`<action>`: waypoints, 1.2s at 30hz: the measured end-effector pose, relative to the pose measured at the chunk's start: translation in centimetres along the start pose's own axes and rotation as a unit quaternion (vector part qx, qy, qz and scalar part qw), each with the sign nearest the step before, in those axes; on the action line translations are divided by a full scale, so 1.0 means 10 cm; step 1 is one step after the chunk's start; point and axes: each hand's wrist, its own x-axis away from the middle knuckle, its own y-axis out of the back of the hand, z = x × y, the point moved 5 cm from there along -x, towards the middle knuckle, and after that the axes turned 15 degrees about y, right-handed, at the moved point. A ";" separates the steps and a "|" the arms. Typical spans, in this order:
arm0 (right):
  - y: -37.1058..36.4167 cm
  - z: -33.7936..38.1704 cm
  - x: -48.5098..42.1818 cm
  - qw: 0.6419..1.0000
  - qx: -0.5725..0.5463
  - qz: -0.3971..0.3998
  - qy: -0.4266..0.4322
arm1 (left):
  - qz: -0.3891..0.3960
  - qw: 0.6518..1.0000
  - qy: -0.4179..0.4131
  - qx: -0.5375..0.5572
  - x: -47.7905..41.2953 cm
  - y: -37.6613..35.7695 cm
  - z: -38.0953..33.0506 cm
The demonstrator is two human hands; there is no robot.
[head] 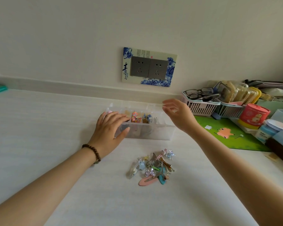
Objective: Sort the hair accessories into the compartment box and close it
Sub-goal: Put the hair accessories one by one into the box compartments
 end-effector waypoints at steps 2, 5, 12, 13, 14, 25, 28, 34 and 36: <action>0.04 0.10 0.10 0.999 -0.014 0.004 0.030 | -0.002 1.000 0.000 0.002 0.00 0.00 0.00; 0.05 0.24 0.31 0.996 -0.047 0.061 0.054 | -0.003 1.000 -0.003 0.002 0.00 -0.01 0.01; -0.20 0.48 0.83 0.946 -0.065 0.308 0.078 | -0.013 1.000 -0.011 -0.007 0.00 -0.02 0.01; -0.25 0.53 0.87 0.945 -0.072 0.310 0.077 | -0.014 1.000 -0.011 -0.006 0.00 -0.01 0.01; -0.30 0.58 0.90 0.944 -0.080 0.310 0.079 | -0.013 1.000 -0.009 -0.005 0.00 -0.01 0.01; -0.62 0.89 0.87 0.927 -0.056 0.340 0.145 | -0.010 1.000 -0.001 0.006 0.01 0.00 0.00; -0.47 0.89 0.73 0.946 -0.151 0.253 0.134 | -0.003 1.000 0.005 0.014 0.01 0.00 0.01; 0.05 0.37 0.21 0.977 -0.213 -0.010 -0.004 | -0.008 1.000 -0.002 0.011 0.00 -0.01 0.02; 0.13 0.17 0.09 0.985 -0.165 -0.051 -0.030 | -0.010 1.000 -0.004 0.011 0.00 -0.01 0.02</action>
